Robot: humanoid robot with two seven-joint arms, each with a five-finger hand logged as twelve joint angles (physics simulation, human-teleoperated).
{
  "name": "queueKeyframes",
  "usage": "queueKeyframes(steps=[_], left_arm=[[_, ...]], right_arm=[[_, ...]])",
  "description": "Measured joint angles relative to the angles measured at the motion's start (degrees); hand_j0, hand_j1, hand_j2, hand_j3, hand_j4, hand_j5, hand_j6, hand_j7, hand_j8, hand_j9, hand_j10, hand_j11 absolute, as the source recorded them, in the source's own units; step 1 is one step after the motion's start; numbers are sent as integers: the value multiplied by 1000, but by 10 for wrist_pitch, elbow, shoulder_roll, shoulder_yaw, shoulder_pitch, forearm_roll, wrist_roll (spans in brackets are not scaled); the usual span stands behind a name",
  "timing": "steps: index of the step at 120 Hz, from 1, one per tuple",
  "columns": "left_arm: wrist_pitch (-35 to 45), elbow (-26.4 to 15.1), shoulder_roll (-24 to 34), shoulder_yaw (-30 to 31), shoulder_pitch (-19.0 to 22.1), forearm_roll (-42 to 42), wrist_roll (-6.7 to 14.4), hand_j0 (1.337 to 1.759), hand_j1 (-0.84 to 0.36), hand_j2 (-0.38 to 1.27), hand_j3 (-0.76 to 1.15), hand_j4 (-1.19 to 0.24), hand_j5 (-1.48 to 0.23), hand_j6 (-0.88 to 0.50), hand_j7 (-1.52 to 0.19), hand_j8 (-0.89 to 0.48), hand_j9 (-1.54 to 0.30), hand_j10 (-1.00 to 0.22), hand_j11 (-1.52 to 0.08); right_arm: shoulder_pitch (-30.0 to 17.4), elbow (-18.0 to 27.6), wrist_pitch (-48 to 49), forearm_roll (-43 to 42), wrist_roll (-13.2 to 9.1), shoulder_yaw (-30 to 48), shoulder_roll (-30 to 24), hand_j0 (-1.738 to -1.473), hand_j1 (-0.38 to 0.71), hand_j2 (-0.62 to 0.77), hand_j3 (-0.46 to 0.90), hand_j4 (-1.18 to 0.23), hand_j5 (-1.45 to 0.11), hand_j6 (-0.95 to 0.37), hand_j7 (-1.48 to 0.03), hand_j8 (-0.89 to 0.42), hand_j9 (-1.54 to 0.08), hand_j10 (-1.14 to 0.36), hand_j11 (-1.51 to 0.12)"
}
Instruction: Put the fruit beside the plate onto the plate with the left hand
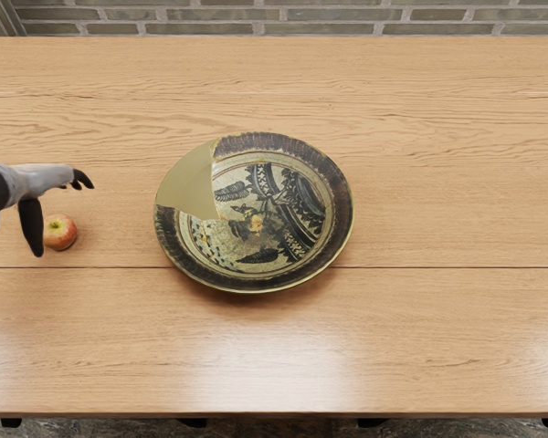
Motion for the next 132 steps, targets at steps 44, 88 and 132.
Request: queueKeyframes(steps=[44,88,132], left_arm=[[92,21,-20,9,51,76,0,1658,112,45,0,-210,-263,-212,-262,-212,-262,-209,-262],[141,30,-33,42,82,86,0,1658,114,45,0,-209,-260,-211,-260,-210,-260,-207,-259],[158,49,-49,43,82,98,0,1658,110,46,0,-211,-265,-213,-264,-213,-264,-210,-263]], right_arm=[[0,0,0,0,0,0,0,-1658,-334,-3,0,-13,-17,-13,-17,-13,-17,-13,-17],[0,1,0,0,0,0,0,-1658,-334,-3,0,-13,-17,-13,-17,-13,-17,-13,-17],[0,1,0,0,0,0,0,-1658,-334,-3,0,-13,-17,-13,-17,-13,-17,-13,-17]])
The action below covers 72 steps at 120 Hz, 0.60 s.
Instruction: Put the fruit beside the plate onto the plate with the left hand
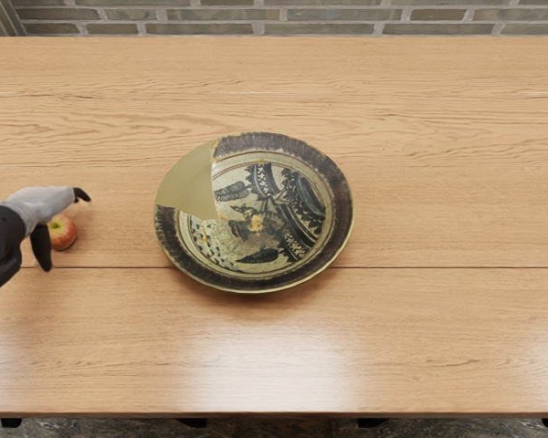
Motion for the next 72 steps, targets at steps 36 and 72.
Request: queueKeyframes(steps=[36,72], left_arm=[[6,13,0,0,-1,5,0,1658,38,58,0,-271,-343,-273,-342,-273,-342,-270,-341],[6,20,-8,4,1,5,0,1658,-63,75,0,-355,-453,-356,-452,-356,-452,-354,-451]], right_arm=[[0,0,0,0,0,0,0,-1658,-334,-3,0,-13,-16,-12,-16,-12,-16,-12,-16],[0,0,0,0,0,0,0,-1658,-334,-3,0,-13,-17,-13,-17,-13,-17,-13,-17]])
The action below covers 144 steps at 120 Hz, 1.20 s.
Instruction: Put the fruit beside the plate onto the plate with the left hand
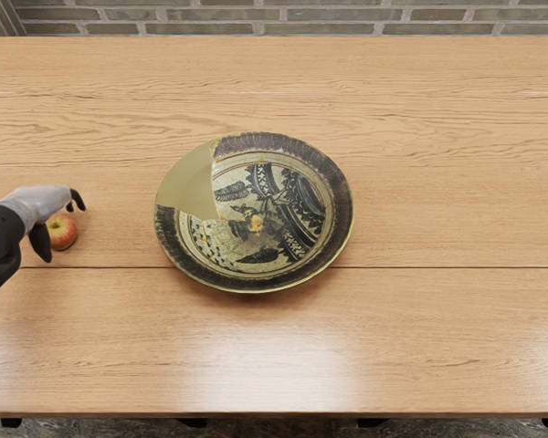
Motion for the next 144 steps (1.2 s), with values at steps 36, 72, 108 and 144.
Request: queueKeyframes(steps=[36,72,108,144], left_arm=[[0,2,1,2,1,0,0,1658,-170,94,0,-443,-570,-444,-569,-444,-569,-443,-568],[-1,2,0,3,-1,0,0,1656,-266,213,0,-570,-746,-451,-745,-518,-748,-569,-747],[0,2,0,7,0,-2,0,1652,-317,286,0,-519,-869,-363,-883,-421,-892,-665,-889],[-3,2,1,7,-8,-11,0,1653,-318,306,0,-504,-933,-334,-924,-421,-924,-691,-922]], right_arm=[[0,0,0,0,0,0,0,-1658,-334,-3,0,-13,-17,-13,-17,-13,-17,-13,-17],[0,0,0,0,0,0,0,-1658,-334,-3,0,-13,-17,-13,-17,-13,-17,-13,-17],[0,-1,0,-1,0,1,0,-1658,-334,-3,0,-13,-17,-13,-17,-13,-17,-13,-17],[0,-1,0,-1,0,1,0,-1658,-334,-3,0,-13,-17,-13,-17,-13,-17,-13,-17]])
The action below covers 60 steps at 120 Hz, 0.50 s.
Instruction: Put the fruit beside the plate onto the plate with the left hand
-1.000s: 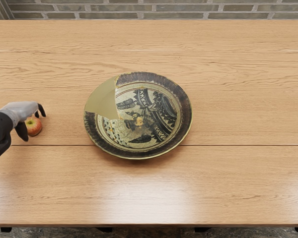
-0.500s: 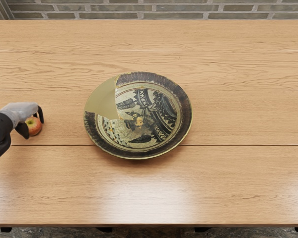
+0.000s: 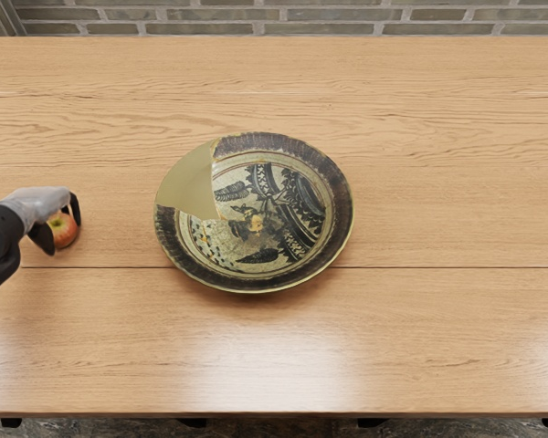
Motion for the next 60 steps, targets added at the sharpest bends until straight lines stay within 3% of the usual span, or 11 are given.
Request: queueKeyframes(steps=[20,29,60], left_arm=[[0,0,3,-10,-14,-18,0,1654,-317,304,0,-485,-969,-322,-941,-414,-937,-703,-935],[-1,0,4,-17,-43,-42,0,1654,-332,313,0,-470,-976,-316,-938,-401,-938,-705,-937],[-2,0,5,-87,-64,-189,0,1655,-363,368,0,-444,-988,-297,-936,-382,-943,-710,-941]], right_arm=[[0,0,0,0,0,0,0,-1658,-334,-3,0,-13,-16,-12,-16,-12,-16,-12,-16],[0,0,0,0,0,0,0,-1658,-334,-3,0,-13,-17,-12,-17,-12,-17,-12,-17],[0,0,0,0,0,0,0,-1658,-334,-3,0,-12,-16,-12,-16,-12,-16,-12,-16]])
